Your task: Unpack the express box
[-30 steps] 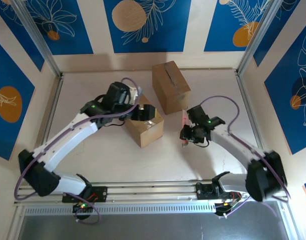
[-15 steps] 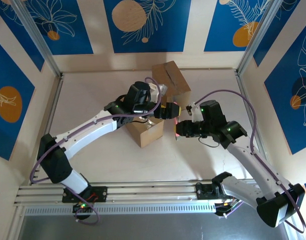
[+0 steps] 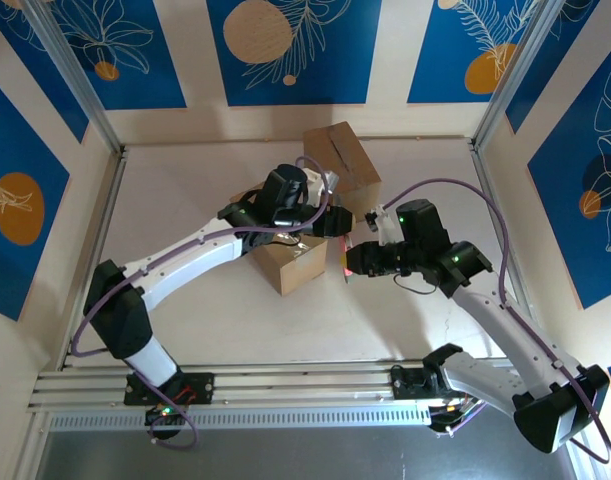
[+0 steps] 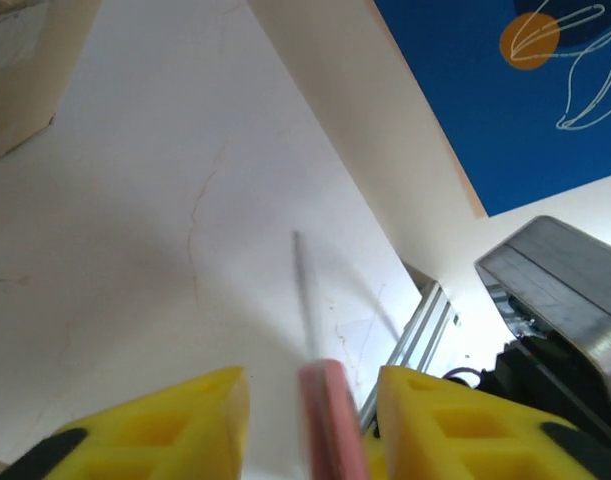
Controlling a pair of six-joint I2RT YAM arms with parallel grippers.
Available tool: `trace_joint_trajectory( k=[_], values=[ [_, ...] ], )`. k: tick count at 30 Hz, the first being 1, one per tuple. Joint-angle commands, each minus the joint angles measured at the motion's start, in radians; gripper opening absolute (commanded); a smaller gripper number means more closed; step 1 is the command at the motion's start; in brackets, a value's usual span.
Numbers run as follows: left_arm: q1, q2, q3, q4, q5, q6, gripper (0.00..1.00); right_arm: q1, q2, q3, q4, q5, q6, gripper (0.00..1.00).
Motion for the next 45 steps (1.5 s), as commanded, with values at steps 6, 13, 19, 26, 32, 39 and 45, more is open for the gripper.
trace_joint_trajectory(
  k=[6, 13, 19, 26, 32, 39, 45],
  values=[
    [-0.005, -0.037, 0.020, -0.019, -0.055, 0.016, 0.00, 0.011, -0.025, 0.019, 0.045, -0.054, -0.016, 0.39],
    [-0.001, -0.140, -0.028, 0.164, 0.109, 0.023, 0.00, -0.070, -0.064, -0.013, 0.216, -0.345, -0.036, 1.00],
    [0.001, -0.206, -0.066, 0.379, 0.228, -0.046, 0.00, -0.160, -0.085, -0.044, 0.475, -0.560, 0.111, 1.00],
    [0.001, -0.227, -0.119, 0.531, 0.209, -0.112, 0.00, -0.138, -0.123, -0.094, 0.882, -0.578, 0.384, 0.89],
    [0.002, -0.268, -0.172, 0.576, 0.129, -0.111, 0.00, -0.078, -0.131, -0.087, 0.907, -0.507, 0.427, 0.68],
    [0.001, -0.273, -0.188, 0.615, 0.112, -0.131, 0.00, -0.040, -0.117, -0.100, 0.916, -0.492, 0.438, 0.57],
    [0.002, -0.258, -0.198, 0.659, 0.112, -0.159, 0.00, -0.018, -0.101, -0.098, 0.950, -0.479, 0.455, 0.49]
  ],
)
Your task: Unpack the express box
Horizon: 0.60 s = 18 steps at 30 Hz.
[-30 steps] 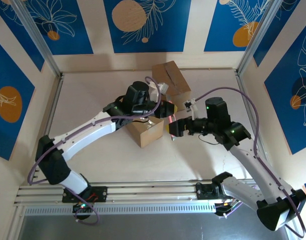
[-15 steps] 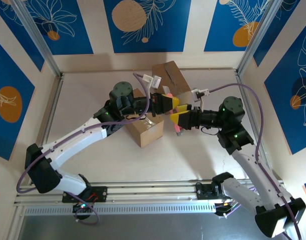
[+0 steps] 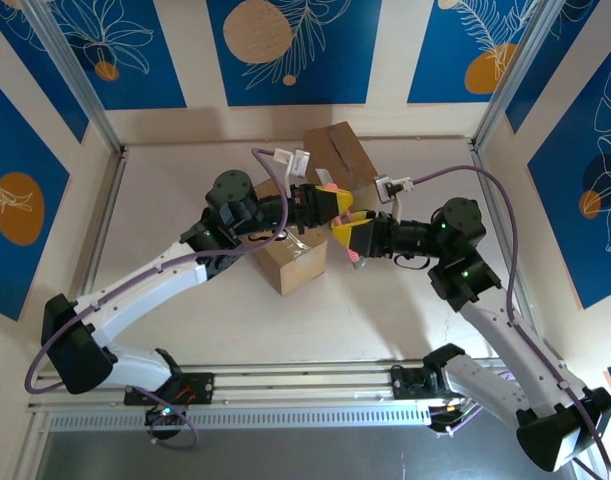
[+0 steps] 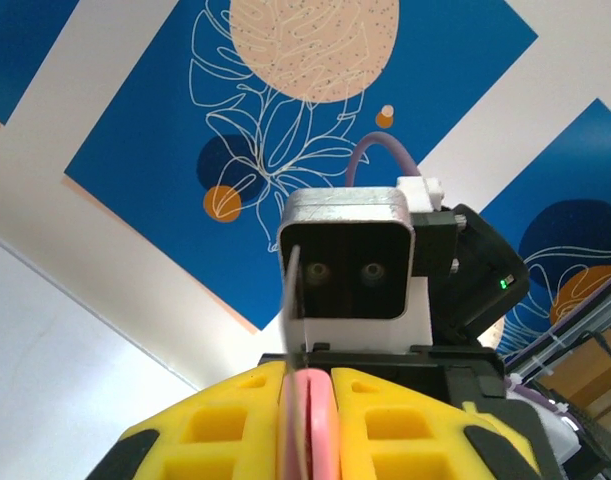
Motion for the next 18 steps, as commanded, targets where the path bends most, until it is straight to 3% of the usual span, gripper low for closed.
trace_joint_trajectory(
  k=[1, 6, 18],
  values=[
    [0.007, 0.006, -0.009, 0.070, -0.035, -0.011, 0.00, 0.021, 0.002, -0.002, 0.047, -0.003, 0.023, 0.47],
    [0.007, 0.010, -0.009, 0.073, -0.028, -0.016, 0.00, 0.027, 0.003, -0.014, 0.074, 0.023, 0.040, 0.35],
    [0.007, 0.001, -0.027, 0.079, -0.041, -0.013, 0.00, 0.024, -0.028, -0.033, 0.131, 0.106, 0.088, 0.22]
  ],
)
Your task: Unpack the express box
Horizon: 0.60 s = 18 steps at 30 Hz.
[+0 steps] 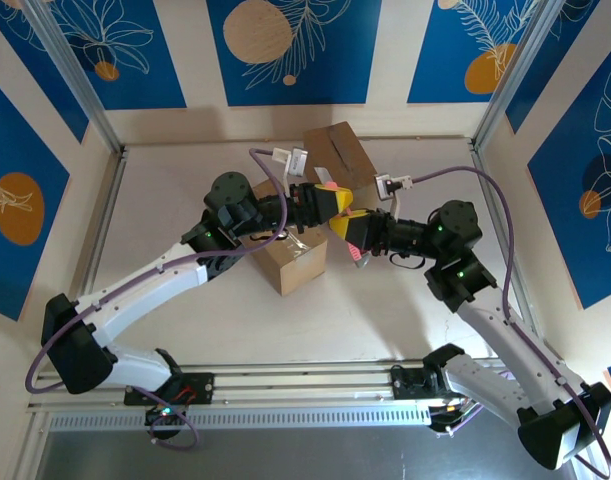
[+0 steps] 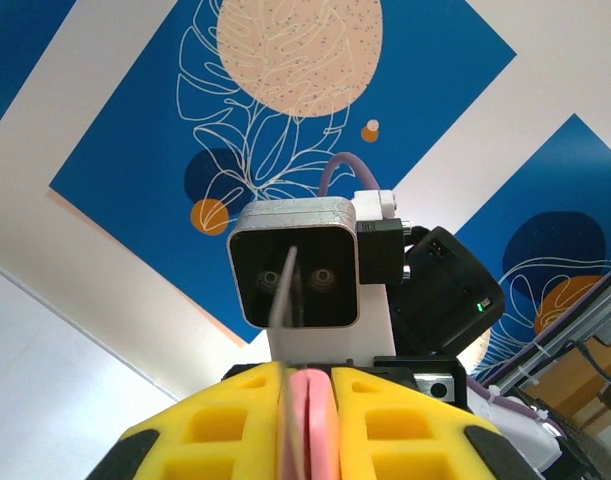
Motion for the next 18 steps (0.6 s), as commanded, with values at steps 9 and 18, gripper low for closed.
trace_joint_trajectory(
  k=[9, 18],
  values=[
    [0.007, -0.014, -0.031, 0.021, -0.068, 0.034, 0.00, 0.005, -0.036, -0.028, 0.131, 0.072, 0.092, 0.00],
    [0.013, -0.194, 0.006, -0.383, -0.279, 0.229, 1.00, 0.007, 0.003, 0.157, -0.325, 0.191, -0.164, 0.00]
  ],
)
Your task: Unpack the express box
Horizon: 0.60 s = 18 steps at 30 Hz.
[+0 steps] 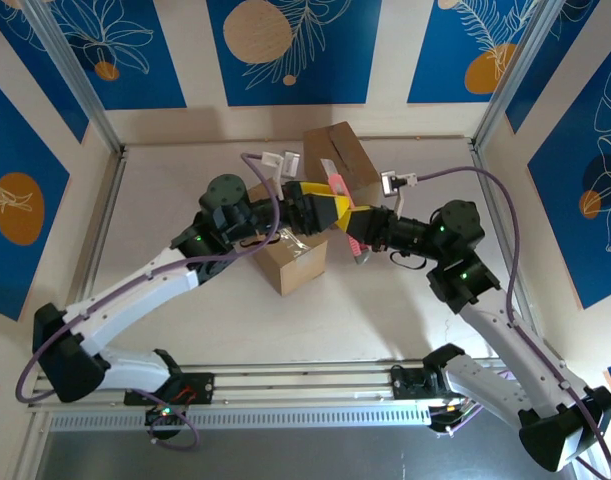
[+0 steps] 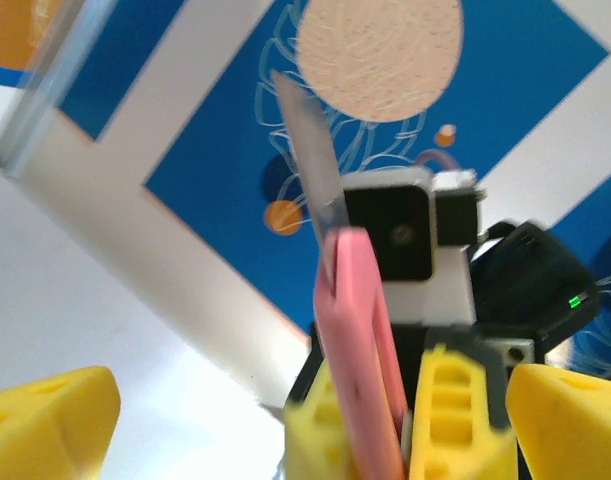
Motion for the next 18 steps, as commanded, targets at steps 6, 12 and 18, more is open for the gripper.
trace_joint_trajectory(
  k=[6, 12, 18],
  values=[
    [0.032, -0.197, 0.159, -0.722, -0.492, 0.127, 0.85, 0.039, 0.189, 0.387, -0.666, 0.234, -0.440, 0.00],
    [0.117, -0.193, 0.204, -1.033, -0.642, 0.018, 0.76, 0.093, 0.446, 0.672, -0.978, 0.391, -0.649, 0.00],
    [0.295, -0.168, 0.079, -1.001, -0.498, -0.042, 0.74, 0.165, 0.679, 0.915, -1.165, 0.552, -0.775, 0.00]
  ],
)
